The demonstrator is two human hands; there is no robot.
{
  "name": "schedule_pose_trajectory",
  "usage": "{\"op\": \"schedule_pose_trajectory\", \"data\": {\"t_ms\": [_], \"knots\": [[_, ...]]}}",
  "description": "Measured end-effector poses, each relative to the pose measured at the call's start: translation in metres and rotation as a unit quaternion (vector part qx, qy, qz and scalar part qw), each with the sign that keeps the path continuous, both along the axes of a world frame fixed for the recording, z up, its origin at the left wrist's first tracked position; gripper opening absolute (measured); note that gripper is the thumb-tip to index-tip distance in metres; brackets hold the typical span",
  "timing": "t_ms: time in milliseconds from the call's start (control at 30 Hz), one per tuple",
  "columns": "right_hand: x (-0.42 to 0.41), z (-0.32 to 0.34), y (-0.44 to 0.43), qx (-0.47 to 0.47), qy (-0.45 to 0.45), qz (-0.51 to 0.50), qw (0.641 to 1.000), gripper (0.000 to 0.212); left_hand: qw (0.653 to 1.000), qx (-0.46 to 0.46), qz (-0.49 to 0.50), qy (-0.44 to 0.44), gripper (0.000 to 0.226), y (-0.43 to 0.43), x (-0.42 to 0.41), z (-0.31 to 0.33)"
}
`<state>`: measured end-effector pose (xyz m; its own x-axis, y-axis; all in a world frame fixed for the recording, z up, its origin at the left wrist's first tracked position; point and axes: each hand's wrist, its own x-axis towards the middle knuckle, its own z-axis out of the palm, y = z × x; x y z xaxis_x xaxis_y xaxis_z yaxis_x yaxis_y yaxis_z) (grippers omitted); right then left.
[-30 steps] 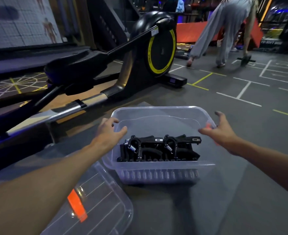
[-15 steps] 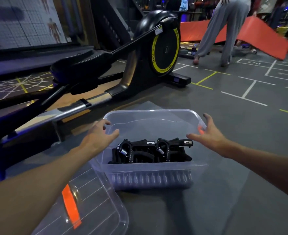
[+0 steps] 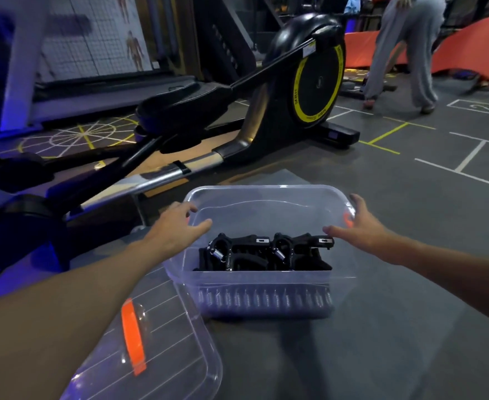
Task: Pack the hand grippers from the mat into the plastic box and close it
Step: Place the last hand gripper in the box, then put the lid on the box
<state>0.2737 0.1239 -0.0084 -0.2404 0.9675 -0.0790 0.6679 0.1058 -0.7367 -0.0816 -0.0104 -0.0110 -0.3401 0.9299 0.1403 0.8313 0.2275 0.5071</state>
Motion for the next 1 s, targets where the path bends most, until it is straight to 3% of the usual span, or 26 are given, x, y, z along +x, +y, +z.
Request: {"op": "schedule_pose_trajectory", "data": {"t_ms": [100,167,267,367,433,533,667,767,867,1000], "knots": [[-0.017,0.013,-0.009,0.03,-0.166,-0.053,0.984,0.078,1.0,-0.003,-0.007,0.007,0.056,-0.007,-0.004,0.009],[-0.039,0.027,-0.026,0.101,-0.213,-0.042,0.971,0.066,1.0,0.013,-0.006,0.005,0.06,-0.014,-0.012,0.018],[-0.085,0.049,-0.07,0.213,-0.119,0.079,0.966,0.046,0.999,0.03,0.015,-0.006,0.064,-0.035,-0.028,0.031],[-0.13,0.059,-0.133,0.149,0.007,0.248,0.957,0.03,0.998,0.01,0.057,-0.009,0.044,-0.071,-0.048,0.033],[-0.157,0.049,-0.173,0.11,0.01,0.346,0.932,0.028,0.996,-0.028,0.084,0.005,0.033,-0.102,-0.066,0.022],[-0.19,0.005,-0.212,0.05,-0.027,0.398,0.916,0.03,0.987,-0.078,0.139,-0.005,0.04,-0.152,-0.088,-0.01],[-0.215,-0.066,-0.228,-0.025,-0.134,0.36,0.923,0.035,0.968,-0.123,0.207,-0.069,0.028,-0.211,-0.089,-0.075],[-0.218,-0.104,-0.224,-0.062,-0.2,0.303,0.93,0.055,0.95,-0.166,0.244,-0.104,0.041,-0.245,-0.084,-0.126],[-0.216,-0.125,-0.219,-0.127,-0.149,0.25,0.948,0.063,0.935,-0.198,0.259,-0.142,0.041,-0.254,-0.071,-0.151],[-0.217,-0.144,-0.213,-0.165,-0.106,0.218,0.956,0.057,0.924,-0.14,0.301,-0.188,0.049,-0.249,-0.071,-0.158]]}}
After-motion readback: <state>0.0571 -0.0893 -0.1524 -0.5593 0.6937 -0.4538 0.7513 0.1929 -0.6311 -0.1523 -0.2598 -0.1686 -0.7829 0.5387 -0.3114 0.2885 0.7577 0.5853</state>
